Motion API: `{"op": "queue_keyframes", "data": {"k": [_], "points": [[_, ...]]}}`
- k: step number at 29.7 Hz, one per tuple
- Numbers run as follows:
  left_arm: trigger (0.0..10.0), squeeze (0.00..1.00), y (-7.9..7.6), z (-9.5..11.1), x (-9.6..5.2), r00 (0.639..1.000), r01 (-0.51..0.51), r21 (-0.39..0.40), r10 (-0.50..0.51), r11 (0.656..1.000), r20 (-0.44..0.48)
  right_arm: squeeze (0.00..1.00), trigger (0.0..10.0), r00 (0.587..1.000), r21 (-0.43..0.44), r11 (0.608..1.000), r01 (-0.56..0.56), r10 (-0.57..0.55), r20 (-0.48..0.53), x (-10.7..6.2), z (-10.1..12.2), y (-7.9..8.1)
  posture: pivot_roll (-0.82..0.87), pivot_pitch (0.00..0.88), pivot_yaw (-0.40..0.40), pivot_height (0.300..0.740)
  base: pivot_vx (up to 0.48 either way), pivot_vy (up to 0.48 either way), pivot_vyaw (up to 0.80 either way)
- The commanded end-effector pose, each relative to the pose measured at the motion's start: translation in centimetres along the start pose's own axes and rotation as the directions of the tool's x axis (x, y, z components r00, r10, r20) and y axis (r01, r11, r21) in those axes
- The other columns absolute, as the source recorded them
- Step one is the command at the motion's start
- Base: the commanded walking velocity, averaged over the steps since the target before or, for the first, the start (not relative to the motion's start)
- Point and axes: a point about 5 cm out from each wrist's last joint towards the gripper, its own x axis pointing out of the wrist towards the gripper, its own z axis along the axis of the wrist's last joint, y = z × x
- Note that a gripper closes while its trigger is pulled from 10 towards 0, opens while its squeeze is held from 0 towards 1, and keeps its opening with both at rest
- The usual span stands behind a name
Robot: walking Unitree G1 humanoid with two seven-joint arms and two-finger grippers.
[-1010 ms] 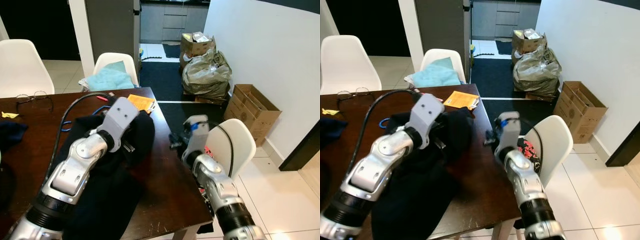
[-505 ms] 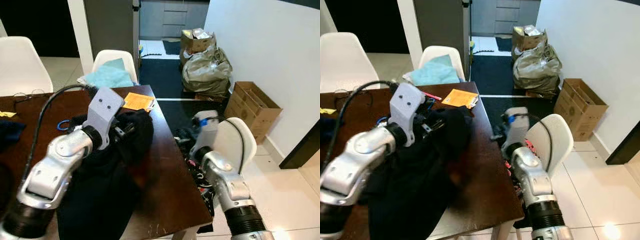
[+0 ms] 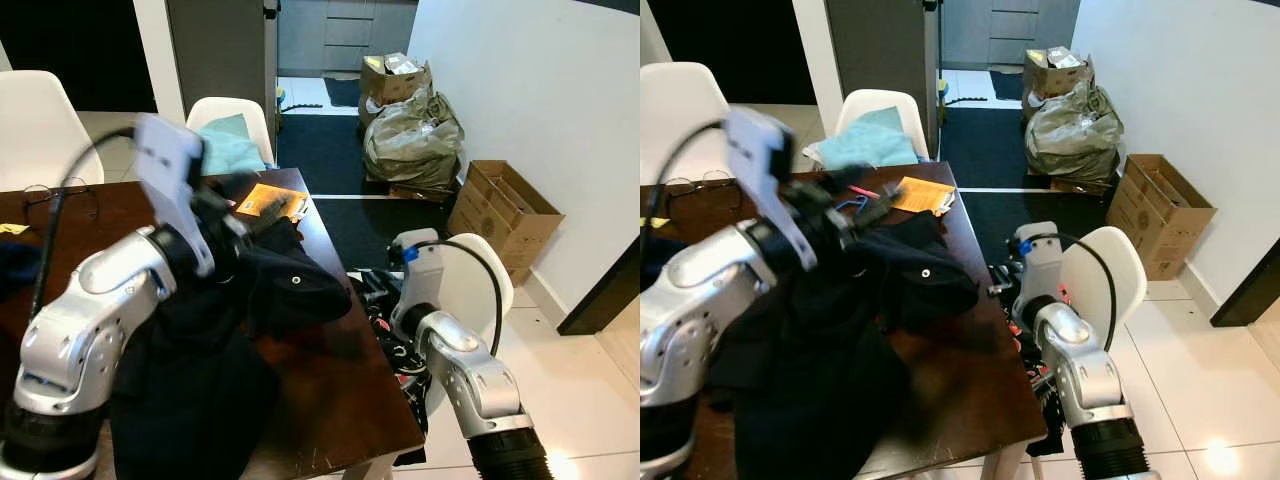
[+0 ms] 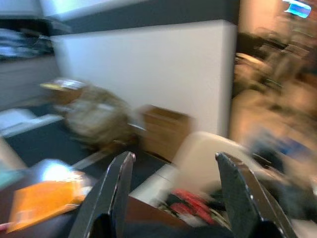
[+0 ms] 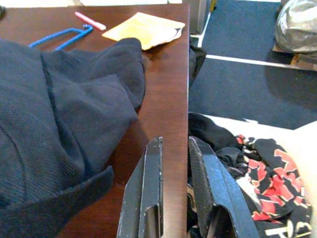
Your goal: Hang hanger
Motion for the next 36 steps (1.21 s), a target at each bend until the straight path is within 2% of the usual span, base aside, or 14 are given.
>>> {"op": "queue_keyframes", "data": {"k": [1, 2, 3, 4, 6, 7, 8, 9, 12, 15, 20, 24, 29, 36], "points": [[10.0, 0.0, 1.4, 0.5, 0.0, 0.992, -0.126, 0.024, 0.126, 0.992, 0.03, 0.0, 10.0, 0.999, -0.009, 1.0, 0.014, -0.014, 0.033, 0.0, 0.8, -0.2, 0.08, 0.109, -0.058, 0.74, 0.0, 0.0, 0.0], [10.0, 0.0, 1.4, 0.5, 0.0, 0.992, -0.126, 0.024, 0.126, 0.992, 0.03, 0.0, 10.0, 0.999, -0.009, 1.0, 0.014, -0.014, 0.033, 0.0, 0.8, -0.2, 0.08, 0.109, -0.058, 0.74, 0.0, 0.0, 0.0], [10.0, 0.0, 3.2, 0.9, 0.1, 0.948, -0.311, 0.003, 0.31, 0.95, 0.077, 0.0, 10.0, 0.997, 0.024, 0.999, 0.045, -0.046, 0.061, 0.2, 1.3, -0.5, 0.08, 0.109, -0.058, 0.74, 0.0, 0.0, 0.0], [10.0, 0.0, 3.2, 0.9, 0.1, 0.948, -0.311, 0.003, 0.31, 0.95, 0.077, 0.0, 10.0, 0.997, 0.024, 0.999, 0.045, -0.046, 0.061, 0.2, 1.3, -0.5, 0.08, 0.109, -0.058, 0.74, 0.0, 0.0, 0.0], [10.0, 0.0, 5.9, 0.3, -0.4, 0.775, -0.63, 0.019, 0.626, 0.777, 0.081, 0.0, 10.0, 0.984, 0.143, 0.987, 0.076, -0.098, 0.152, 0.6, 2.6, -0.2, 0.09, 0.087, -0.081, 0.74, 0.0, 0.0, 0.0], [10.0, 0.0, 6.2, -1.0, -0.6, 0.715, -0.698, 0.068, 0.699, 0.713, 0.017, 0.0, 10.0, 0.974, 0.159, 0.984, 0.079, -0.11, 0.2, 1.1, 3.5, 0.5, 0.1, 0.107, -0.083, 0.74, 0.0, 0.0, 0.0], [10.0, 0.0, 6.2, -1.0, -0.6, 0.715, -0.698, 0.068, 0.699, 0.713, 0.017, 0.0, 10.0, 0.974, 0.159, 0.984, 0.079, -0.11, 0.2, 1.1, 3.5, 0.5, 0.1, 0.107, -0.083, 0.74, 0.0, 0.0, 0.0], [10.0, 0.0, 6.1, -1.9, -0.9, 0.68, -0.727, 0.122, 0.733, 0.676, -0.007, 0.0, 10.0, 0.963, 0.141, 0.986, 0.086, -0.119, 0.243, 1.3, 4.3, 1.1, 0.1, 0.114, -0.082, 0.74, 0.0, 0.0, 0.0], [10.0, 0.0, 5.7, -2.5, -1.4, 0.672, -0.728, 0.176, 0.741, 0.663, -0.011, 0.0, 10.0, 0.948, 0.129, 0.987, 0.09, -0.125, 0.293, 1.2, 5.2, 1.7, 0.1, 0.1, -0.071, 0.74, 0.0, 0.0, 0.0], [10.0, 0.0, 6.0, -2.9, -2.5, 0.621, -0.778, 0.11, 0.784, 0.619, -0.025, 0.0, 10.0, 0.955, 0.054, 0.996, 0.067, -0.079, 0.285, 1.2, 4.8, 2.6, 0.09, 0.085, -0.063, 0.74, 0.0, 0.0, 0.0], [10.0, 0.0, 6.5, -3.7, -2.0, 0.608, -0.786, 0.095, 0.792, 0.611, -0.06, 0.0, 10.0, 0.934, 0.106, 0.987, 0.123, -0.152, 0.323, 2.2, 6.4, 2.5, 0.07, 0.086, -0.025, 0.74, 0.0, 0.0, 0.0], [10.0, 0.0, 6.3, -4.3, -1.6, 0.603, -0.785, 0.105, 0.792, 0.61, -0.096, 0.0, 10.0, 0.923, 0.073, 0.993, 0.091, -0.111, 0.369, 2.4, 7.4, 2.8, 0.06, 0.079, -0.021, 0.74, 0.0, 0.0, 0.0], [10.0, 0.0, 6.6, -5.6, -1.6, 0.62, -0.756, 0.171, 0.775, 0.632, -0.122, 0.0, 10.0, 0.949, -0.023, 0.996, 0.091, -0.08, 0.304, 2.3, 6.2, 1.2, 0.07, 0.087, -0.055, 0.74, 0.0, 0.0, 0.0], [10.0, 0.0, 6.4, -6.6, -3.1, 0.582, -0.782, 0.17, 0.801, 0.599, -0.143, 0.0, 10.0, 0.932, -0.057, 0.993, 0.102, -0.075, 0.354, 1.7, 6.5, -0.3, 0.07, 0.089, -0.081, 0.74, 0.0, 0.0, 0.0]]}}
